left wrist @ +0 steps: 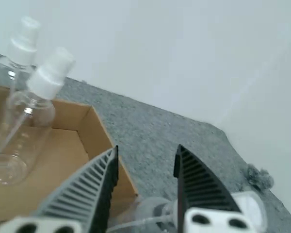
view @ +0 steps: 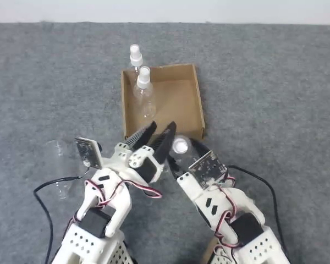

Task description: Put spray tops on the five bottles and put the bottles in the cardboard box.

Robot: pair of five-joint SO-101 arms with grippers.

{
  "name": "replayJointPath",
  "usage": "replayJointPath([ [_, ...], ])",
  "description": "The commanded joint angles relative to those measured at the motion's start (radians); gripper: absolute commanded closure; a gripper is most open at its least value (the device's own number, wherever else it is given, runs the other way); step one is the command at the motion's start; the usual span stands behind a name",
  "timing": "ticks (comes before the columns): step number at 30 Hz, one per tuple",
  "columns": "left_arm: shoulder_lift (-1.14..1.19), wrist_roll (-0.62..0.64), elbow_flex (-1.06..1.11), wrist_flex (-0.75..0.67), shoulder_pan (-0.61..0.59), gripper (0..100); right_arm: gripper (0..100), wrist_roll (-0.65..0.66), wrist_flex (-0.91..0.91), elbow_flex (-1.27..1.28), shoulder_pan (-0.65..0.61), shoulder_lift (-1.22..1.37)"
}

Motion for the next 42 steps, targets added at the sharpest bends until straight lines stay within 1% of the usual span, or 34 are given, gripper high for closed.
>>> replayJointPath([
  [1, -0.020, -0.005, -0.071, 0.009, -0.066, 83, 92.3, 0.002, 0.005, 0.020, 0.074, -0.025],
  [6, -0.020, -0.008, -0.099, 0.009, -0.124, 83, 92.3, 0.002, 0.044, 0.020, 0.137, -0.025],
  [13, -0.020, -0.012, -0.148, 0.003, -0.264, 83, 92.3, 0.002, 0.093, 0.020, 0.216, -0.025],
  [15, -0.020, -0.060, -0.163, 0.006, -0.292, 83, 92.3, 0.002, 0.093, 0.020, 0.228, -0.025],
  [17, -0.020, -0.094, -0.162, 0.009, -0.327, 83, 92.3, 0.002, 0.093, 0.020, 0.236, -0.025],
  [20, -0.020, -0.109, -0.159, 0.009, -0.408, 83, 92.3, 0.002, 0.094, 0.020, 0.237, -0.025],
  [28, -0.020, -0.107, -0.130, 0.009, -0.618, 83, 92.3, 0.002, 0.122, 0.020, 0.243, -0.025],
  [36, -0.018, -0.104, -0.013, 0.009, -0.720, 83, 92.3, 0.002, 0.120, 0.020, 0.268, -0.025],
  [39, -0.018, -0.100, -0.012, 0.095, -0.752, 84, 92.3, 0.002, 0.120, 0.020, 0.268, -0.025],
  [42, -0.020, -0.057, -0.013, 0.189, -0.752, 90, 92.3, 0.002, 0.114, 0.020, 0.268, -0.025],
])
